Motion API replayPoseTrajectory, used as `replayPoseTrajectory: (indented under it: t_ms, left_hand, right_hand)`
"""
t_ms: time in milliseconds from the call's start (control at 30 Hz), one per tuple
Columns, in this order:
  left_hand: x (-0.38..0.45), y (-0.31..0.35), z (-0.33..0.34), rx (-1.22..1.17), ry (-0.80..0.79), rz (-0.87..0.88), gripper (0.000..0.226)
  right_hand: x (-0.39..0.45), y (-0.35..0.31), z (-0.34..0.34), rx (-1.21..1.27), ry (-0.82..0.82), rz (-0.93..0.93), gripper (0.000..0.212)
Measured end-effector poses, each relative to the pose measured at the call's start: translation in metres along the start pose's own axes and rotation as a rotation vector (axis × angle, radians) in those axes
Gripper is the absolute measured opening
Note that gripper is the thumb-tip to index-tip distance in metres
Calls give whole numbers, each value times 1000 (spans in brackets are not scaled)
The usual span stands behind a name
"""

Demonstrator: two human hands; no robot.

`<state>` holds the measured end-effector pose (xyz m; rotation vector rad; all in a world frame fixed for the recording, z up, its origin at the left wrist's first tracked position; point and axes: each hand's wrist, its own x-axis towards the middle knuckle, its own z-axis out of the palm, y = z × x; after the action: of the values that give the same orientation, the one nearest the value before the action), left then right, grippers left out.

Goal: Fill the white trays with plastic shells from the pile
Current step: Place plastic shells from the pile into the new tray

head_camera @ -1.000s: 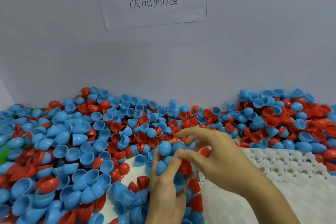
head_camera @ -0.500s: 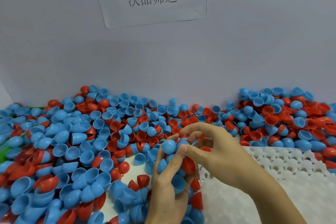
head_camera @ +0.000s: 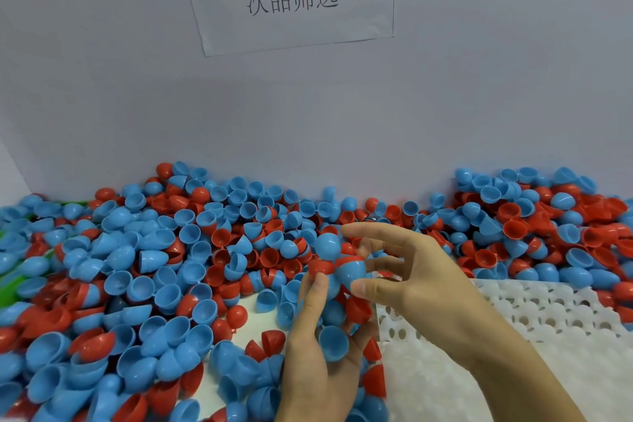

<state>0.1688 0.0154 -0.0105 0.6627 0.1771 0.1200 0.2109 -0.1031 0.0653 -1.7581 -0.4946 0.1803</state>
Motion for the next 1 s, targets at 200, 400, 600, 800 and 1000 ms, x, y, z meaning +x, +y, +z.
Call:
replayPoseTrajectory:
  t_ms: [200,400,600,800,1000]
  left_hand:
    - [2,-1,2,-44,63,-4,56]
    - [2,-1,0,-55,138,2,59]
    - [3,0,4,-23,137,28,41]
    - [4,-1,3,46,113,8,58]
    - [2,1,5,34,62,61,53]
  right_hand:
    - [0,2,2,-176,-31,-68,62]
    - [0,2,3,-321,-80,-96,20]
    - [2,5,2,-325,-12,-66,18]
    - [1,9,3,-412,-77,0,26]
    - [3,8,2,-402,85,-102,14]
